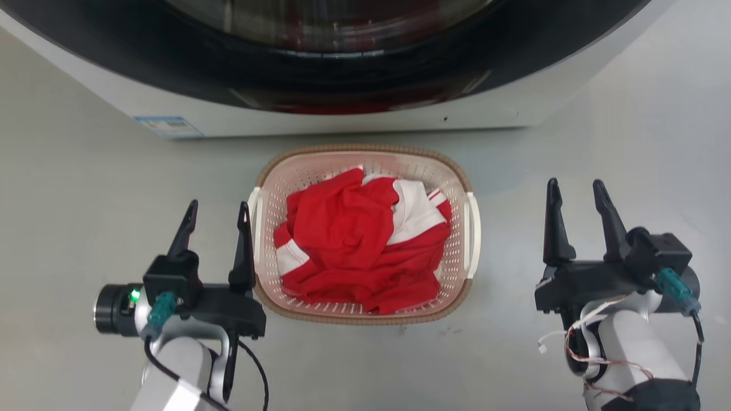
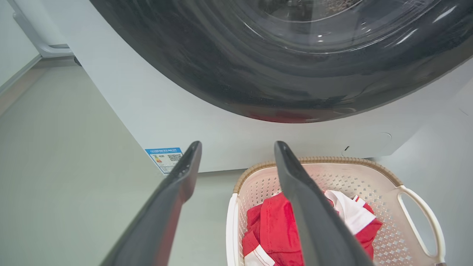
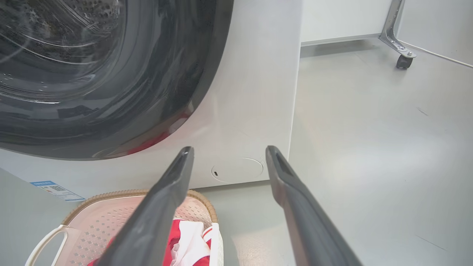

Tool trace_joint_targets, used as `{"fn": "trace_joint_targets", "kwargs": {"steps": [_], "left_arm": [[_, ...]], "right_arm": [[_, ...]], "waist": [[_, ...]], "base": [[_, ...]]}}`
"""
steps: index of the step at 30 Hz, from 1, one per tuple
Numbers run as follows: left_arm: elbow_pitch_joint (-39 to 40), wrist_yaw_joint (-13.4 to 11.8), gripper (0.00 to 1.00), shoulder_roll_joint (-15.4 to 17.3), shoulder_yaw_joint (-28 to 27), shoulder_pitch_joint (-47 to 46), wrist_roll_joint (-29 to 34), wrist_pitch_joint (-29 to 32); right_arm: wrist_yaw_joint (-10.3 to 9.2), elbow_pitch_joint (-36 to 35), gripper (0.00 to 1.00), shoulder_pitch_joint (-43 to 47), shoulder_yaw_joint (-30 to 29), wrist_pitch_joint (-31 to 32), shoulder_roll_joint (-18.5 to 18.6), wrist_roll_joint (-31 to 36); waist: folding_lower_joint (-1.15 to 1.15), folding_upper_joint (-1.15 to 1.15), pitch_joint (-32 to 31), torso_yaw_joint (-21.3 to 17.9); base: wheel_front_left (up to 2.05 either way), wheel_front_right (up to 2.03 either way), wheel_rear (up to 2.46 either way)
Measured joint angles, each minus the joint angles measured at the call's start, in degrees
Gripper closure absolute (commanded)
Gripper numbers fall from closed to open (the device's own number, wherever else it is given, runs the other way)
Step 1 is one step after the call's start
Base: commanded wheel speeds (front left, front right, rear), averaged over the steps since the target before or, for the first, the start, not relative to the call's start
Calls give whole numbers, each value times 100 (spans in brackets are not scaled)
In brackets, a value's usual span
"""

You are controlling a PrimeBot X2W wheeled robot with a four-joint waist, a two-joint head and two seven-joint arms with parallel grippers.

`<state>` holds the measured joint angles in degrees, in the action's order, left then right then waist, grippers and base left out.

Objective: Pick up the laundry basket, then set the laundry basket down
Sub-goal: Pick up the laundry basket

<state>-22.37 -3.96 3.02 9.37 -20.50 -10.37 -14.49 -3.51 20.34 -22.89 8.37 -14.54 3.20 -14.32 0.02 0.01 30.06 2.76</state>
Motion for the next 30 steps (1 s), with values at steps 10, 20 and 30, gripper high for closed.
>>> {"fn": "trace_joint_targets", "kwargs": {"steps": [10,20,30], "left_arm": [[-643,55,0,-47,-2,-766,-63,0],[-1428,153,0,-85,4,-1330,-181,0],[-2042,303,0,-101,73,-1748,-225,0]], "right_arm": [[49,385,0,-620,-1,-1,18,25],[103,902,0,-1095,81,-16,35,56],[202,1296,0,-1448,265,-16,38,57]], "waist": [[0,0,778,72],[-1,0,1519,151],[-1,0,1943,217]], "base": [[0,0,0],[0,0,0],[0,0,0]]}}
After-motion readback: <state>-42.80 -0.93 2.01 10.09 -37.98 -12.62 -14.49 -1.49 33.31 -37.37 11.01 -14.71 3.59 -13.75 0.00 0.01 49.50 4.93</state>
